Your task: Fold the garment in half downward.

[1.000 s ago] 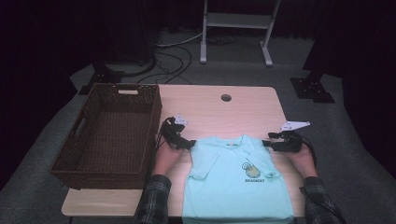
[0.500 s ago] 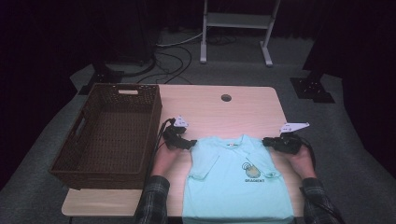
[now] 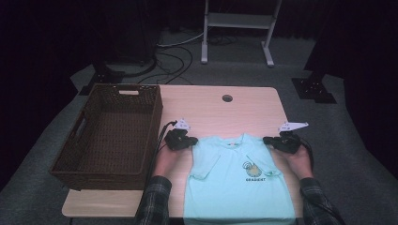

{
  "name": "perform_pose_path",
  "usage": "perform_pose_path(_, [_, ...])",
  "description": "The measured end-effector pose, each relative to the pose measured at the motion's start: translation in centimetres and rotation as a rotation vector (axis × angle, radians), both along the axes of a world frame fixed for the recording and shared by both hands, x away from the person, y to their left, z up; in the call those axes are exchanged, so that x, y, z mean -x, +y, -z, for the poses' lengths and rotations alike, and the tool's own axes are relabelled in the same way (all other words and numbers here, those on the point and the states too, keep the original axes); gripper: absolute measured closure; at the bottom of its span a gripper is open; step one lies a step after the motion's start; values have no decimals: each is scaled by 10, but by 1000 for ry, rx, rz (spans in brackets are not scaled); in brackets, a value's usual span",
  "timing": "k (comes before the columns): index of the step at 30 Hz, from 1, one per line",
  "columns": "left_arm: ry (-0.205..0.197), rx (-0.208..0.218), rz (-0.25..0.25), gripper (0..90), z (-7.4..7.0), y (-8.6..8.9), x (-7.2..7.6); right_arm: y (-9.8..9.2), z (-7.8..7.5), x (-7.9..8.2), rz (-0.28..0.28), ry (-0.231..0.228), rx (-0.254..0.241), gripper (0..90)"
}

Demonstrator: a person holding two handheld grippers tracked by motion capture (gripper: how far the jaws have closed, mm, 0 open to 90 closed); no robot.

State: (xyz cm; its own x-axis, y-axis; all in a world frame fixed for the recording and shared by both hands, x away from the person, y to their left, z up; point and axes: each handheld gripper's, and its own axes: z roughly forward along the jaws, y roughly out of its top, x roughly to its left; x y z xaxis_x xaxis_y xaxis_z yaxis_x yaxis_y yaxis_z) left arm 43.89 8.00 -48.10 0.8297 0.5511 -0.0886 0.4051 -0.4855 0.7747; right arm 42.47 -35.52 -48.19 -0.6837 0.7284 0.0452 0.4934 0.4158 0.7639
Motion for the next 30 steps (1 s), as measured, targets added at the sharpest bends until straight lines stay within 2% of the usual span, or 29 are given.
perform_pose_path(4, [-4,2,-39,864,0,0,-8,3,-3,-10,16,7,28,862])
perform_pose_path(10, [-25,-16,-112,865,-1,2,-28,5,-6,-29,26,20,62,861])
perform_pose_path(12, [-26,-15,-116,865,-1,2,-31,5,-7,-31,29,23,66,862])
perform_pose_path(13, [-31,-21,-126,866,-1,2,-39,5,-7,-37,33,27,73,861])
perform_pose_path(18, [-40,-27,-126,865,-1,0,-56,6,-9,-51,47,39,87,862])
perform_pose_path(24, [-40,-30,-178,866,-1,-2,-74,11,-10,-71,131,32,109,863])
perform_pose_path(27, [-53,-42,-205,867,-1,-5,-77,17,-11,-78,164,17,140,864])
perform_pose_path(30, [-38,-27,-226,872,-1,-5,-77,20,-11,-81,178,11,151,869])
